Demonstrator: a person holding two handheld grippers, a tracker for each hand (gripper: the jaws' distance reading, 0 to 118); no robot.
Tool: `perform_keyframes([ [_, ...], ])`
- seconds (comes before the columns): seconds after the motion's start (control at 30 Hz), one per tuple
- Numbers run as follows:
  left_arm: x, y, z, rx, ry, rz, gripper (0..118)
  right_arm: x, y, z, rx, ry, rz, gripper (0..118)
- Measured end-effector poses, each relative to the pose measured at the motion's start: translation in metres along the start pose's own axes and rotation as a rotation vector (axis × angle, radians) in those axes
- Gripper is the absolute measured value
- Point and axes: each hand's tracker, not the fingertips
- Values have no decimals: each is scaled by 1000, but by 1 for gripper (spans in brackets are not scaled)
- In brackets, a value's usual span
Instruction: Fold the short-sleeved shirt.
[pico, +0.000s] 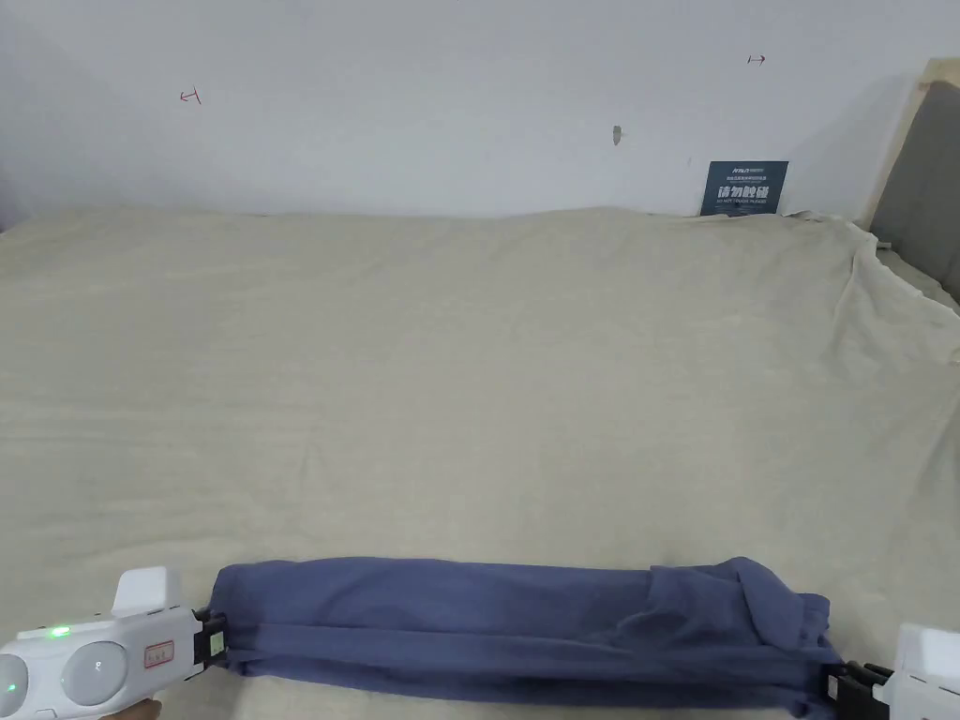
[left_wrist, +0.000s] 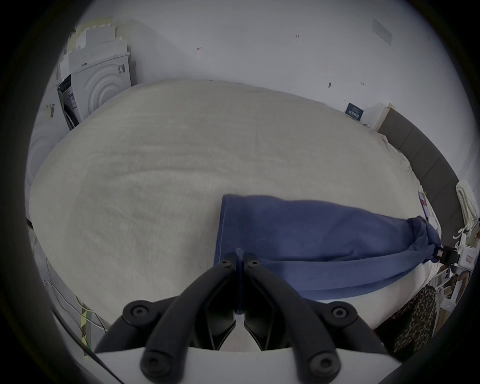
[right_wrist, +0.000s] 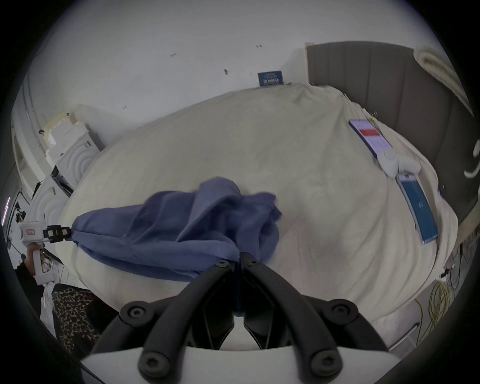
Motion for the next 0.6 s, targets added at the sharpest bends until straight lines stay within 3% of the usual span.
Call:
perform_keyframes([
  [0.3, 1, -15, -21, -41, 50, -33, 1, 9, -13, -25, -20, -73, -24, 2],
  [0.43, 0, -9, -17, -52, 37, 9, 14, 4, -6, -16, -17, -82, -9, 10],
  [0.47, -1, -6, -13, -47, 36, 35, 25, 0, -2, -10, -7, -98, 9, 23],
  [0.57, 5, 5, 11, 24, 11, 93, 92, -12, 16, 16, 96, -105, 51, 76],
  [0.6, 8, 11, 22, 65, -3, 86, 101, -18, 26, 27, 142, -101, 61, 79],
])
